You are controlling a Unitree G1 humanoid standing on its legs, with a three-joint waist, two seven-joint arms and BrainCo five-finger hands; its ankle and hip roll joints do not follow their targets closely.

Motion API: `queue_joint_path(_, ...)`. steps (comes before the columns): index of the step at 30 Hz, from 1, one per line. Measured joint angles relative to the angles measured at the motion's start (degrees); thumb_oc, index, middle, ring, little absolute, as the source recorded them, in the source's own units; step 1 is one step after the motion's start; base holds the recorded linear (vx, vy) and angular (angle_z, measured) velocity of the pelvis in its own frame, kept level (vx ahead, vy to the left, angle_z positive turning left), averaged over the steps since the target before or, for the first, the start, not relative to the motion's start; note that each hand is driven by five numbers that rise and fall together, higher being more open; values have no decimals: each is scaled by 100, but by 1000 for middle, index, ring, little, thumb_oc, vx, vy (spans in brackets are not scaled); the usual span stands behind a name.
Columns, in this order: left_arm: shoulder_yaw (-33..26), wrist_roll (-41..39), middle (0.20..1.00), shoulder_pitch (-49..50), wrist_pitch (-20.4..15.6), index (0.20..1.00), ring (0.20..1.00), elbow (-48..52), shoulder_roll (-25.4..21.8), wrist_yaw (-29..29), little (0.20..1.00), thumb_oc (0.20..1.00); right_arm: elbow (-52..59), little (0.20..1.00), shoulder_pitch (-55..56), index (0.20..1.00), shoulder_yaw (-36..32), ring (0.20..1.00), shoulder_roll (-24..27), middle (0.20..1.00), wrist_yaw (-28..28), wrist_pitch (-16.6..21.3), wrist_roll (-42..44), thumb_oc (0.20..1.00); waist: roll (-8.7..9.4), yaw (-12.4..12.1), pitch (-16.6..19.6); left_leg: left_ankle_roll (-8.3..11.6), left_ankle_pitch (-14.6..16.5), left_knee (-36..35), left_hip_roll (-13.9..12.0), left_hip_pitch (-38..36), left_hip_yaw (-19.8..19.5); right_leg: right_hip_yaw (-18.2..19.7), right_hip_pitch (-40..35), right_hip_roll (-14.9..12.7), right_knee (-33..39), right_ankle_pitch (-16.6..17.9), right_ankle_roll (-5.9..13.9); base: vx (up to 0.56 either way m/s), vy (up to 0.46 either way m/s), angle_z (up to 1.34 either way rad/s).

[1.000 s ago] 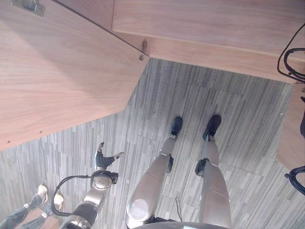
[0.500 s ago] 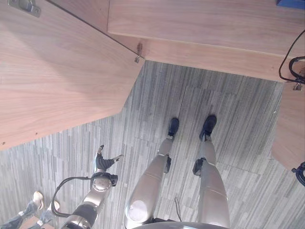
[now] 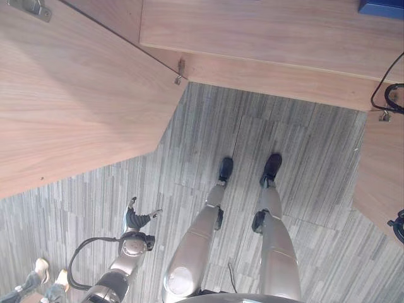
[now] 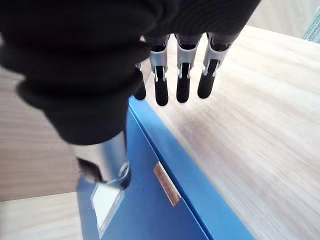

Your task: Put the empty folder in the office cabinet

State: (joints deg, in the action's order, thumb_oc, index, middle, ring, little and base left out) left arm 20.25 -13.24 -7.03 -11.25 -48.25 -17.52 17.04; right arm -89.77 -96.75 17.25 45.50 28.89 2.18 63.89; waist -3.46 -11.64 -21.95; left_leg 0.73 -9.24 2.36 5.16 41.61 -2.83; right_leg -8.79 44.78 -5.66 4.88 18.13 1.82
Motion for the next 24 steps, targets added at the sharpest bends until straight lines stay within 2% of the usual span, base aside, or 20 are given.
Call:
queue_joint_path(18,37,-6,1000,0,-22,1000,1000,-24,1,137,1000,1000,40,200,3,200,5,200,-2,200,68,12,-210,200,-13,-28,11,-4,-3,-9,-1,112,55,38,134,-1,0,-11,28,0,0,0)
queue_joint_path(24,39,-14,1000,1,-26,1000,1000,-23,1,134,1000,1000,489,200,128,200,126,200,-4,200,-111,50,-214,200,-16,-131,11,-5,-5,-12,-8,229,74,43,266,9,0,35,-24,-3,-4,-1)
